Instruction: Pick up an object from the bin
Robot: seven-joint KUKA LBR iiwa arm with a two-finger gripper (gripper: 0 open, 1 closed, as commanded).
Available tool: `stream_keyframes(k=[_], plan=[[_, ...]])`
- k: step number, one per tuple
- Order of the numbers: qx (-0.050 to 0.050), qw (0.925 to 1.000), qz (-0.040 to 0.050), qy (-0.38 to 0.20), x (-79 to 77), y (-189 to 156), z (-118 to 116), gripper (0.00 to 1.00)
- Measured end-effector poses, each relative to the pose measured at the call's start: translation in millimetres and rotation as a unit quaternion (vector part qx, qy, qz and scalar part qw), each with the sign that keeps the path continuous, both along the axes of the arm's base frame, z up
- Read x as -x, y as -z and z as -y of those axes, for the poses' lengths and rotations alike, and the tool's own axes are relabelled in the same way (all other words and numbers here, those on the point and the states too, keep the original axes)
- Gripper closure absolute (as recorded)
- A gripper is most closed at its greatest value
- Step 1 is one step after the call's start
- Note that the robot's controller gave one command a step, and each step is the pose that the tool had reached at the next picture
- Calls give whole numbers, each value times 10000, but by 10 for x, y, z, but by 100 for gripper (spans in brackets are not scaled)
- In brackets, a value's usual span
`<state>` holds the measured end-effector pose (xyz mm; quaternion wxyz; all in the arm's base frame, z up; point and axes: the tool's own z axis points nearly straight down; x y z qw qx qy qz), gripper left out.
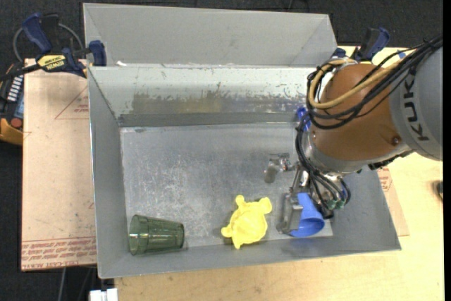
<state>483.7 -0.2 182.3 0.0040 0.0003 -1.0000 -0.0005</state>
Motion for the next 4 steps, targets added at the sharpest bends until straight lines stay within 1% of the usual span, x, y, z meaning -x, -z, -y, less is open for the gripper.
stream_keyframes(k=[1,2,3,4], plan=[[0,10000,39,0,-17,-41,0,0],[-5,9998,-2,-194,-64,269,99,0],[-1,9988,33,-499,-93,464,332,0],[-13,9957,22,-929,-74,1076,667,0]])
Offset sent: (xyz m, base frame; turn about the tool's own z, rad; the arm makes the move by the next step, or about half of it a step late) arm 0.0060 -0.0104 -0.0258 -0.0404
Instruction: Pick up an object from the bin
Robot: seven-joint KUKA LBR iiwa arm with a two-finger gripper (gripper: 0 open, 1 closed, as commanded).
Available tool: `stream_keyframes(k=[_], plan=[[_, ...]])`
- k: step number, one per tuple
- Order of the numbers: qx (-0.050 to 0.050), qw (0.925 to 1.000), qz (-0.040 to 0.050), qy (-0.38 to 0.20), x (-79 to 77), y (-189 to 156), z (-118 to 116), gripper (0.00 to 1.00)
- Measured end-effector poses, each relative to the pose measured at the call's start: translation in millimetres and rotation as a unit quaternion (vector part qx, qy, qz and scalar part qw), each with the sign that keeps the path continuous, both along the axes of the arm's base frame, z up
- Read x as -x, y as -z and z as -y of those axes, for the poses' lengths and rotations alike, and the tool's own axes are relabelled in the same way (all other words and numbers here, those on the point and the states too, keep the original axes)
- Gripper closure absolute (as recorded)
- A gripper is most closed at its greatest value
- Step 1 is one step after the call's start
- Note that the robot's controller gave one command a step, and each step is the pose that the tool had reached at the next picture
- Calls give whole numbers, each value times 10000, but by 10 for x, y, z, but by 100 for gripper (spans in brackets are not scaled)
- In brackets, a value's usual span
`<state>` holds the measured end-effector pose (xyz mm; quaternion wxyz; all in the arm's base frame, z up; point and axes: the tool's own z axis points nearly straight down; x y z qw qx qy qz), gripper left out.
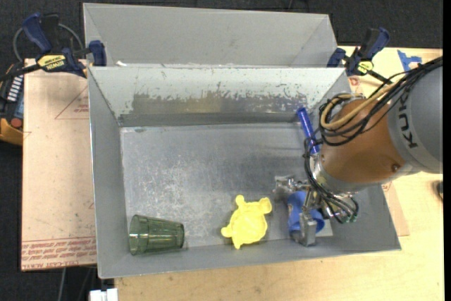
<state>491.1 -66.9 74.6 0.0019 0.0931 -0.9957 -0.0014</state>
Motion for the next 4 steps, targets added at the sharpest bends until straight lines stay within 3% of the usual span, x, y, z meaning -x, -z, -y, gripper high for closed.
stream_keyframes(k=[1,2,3,4], plan=[[-1,9999,-17,103,-129,-858,105,0],[2,10000,32,61,-249,-1357,182,0],[-3,9999,15,-141,-12,-494,481,0],[2,9998,93,-174,-13,89,563,0]])
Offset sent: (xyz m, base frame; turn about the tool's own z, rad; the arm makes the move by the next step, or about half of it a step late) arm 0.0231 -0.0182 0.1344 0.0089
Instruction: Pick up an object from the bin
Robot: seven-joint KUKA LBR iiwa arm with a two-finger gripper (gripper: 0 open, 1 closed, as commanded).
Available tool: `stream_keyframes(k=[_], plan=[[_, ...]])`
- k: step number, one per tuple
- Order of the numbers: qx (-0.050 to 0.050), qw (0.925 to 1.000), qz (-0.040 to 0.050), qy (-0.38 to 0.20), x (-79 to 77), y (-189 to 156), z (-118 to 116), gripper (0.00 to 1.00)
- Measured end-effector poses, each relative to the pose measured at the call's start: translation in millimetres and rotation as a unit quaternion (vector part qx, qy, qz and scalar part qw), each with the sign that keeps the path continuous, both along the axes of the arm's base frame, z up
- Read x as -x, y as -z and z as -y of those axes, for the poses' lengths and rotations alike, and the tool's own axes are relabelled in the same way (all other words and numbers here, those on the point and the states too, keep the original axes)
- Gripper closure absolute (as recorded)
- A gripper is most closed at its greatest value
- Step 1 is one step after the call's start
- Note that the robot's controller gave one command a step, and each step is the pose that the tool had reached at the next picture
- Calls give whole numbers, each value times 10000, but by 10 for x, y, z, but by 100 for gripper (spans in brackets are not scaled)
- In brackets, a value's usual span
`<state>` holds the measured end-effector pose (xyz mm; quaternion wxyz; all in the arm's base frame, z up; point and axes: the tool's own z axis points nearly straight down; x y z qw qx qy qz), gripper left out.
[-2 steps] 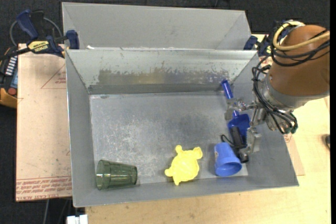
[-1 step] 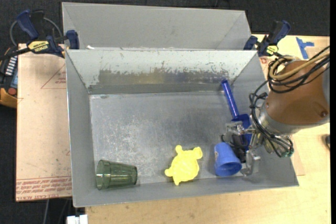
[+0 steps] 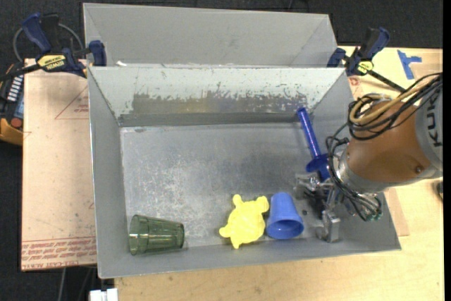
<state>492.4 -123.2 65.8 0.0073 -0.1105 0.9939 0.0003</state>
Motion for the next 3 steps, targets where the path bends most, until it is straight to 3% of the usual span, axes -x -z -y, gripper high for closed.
stream_keyframes(k=[1,2,3], plan=[[-9,9998,-67,-161,-92,-771,3,100],[-9,9998,-67,-160,-92,-771,3,100],[-13,9998,-52,-179,-199,-1127,42,100]])
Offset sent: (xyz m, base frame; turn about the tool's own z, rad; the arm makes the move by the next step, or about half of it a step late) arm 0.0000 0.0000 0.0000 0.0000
